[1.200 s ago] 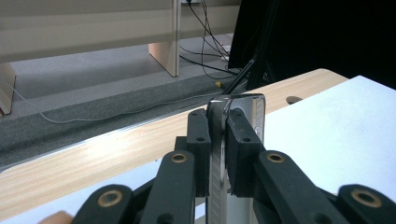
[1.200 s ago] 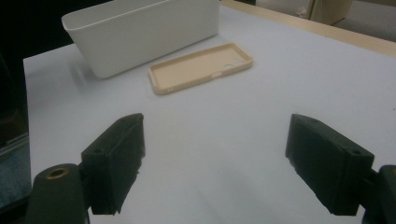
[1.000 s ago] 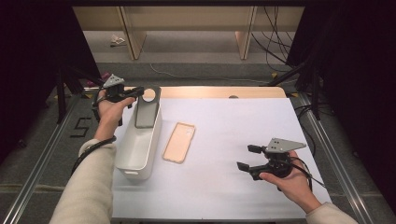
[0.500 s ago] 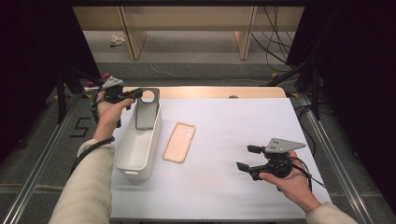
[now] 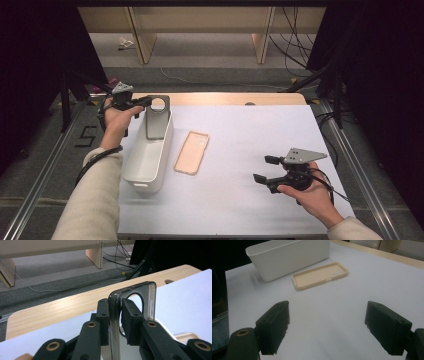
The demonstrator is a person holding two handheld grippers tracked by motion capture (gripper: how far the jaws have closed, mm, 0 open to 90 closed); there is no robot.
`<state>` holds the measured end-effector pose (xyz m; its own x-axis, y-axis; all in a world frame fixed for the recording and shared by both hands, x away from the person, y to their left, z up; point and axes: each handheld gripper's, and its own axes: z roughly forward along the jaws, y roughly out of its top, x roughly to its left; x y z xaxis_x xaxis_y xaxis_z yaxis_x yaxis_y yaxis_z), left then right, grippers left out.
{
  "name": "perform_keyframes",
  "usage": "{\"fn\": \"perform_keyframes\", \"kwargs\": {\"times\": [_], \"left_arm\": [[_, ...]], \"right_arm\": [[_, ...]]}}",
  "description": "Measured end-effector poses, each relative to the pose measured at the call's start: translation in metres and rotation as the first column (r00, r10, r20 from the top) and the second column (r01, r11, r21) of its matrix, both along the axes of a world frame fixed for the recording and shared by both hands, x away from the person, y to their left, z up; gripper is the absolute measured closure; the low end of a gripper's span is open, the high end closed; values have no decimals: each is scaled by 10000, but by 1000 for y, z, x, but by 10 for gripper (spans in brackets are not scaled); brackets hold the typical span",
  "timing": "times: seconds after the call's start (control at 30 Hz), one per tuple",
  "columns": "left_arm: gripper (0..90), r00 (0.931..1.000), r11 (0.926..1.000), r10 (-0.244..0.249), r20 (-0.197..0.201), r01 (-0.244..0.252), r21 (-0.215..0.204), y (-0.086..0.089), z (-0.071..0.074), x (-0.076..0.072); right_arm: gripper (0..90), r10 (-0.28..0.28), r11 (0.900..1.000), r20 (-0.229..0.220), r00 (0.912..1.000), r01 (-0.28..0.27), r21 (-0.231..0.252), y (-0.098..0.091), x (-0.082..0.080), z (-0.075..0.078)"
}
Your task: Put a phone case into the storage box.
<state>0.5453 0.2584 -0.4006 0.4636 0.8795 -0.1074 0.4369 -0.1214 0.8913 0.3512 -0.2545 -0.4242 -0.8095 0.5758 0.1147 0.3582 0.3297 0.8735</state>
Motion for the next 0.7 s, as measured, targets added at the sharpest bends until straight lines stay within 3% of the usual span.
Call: {"fn": "perform_keyframes", "kwargs": {"times": [0.37, 0.7], "left_arm": [[716, 9983, 9967, 494, -305, -473, 661, -1, -1, 3], [689, 9962, 9865, 770, -401, -703, 1481, -6, 0, 7]], "right_arm": [[207, 12, 10000, -11, 10000, -12, 8, 0, 0, 0], [207, 29, 10000, -31, 10000, -29, 1, 0, 0, 0]]}}
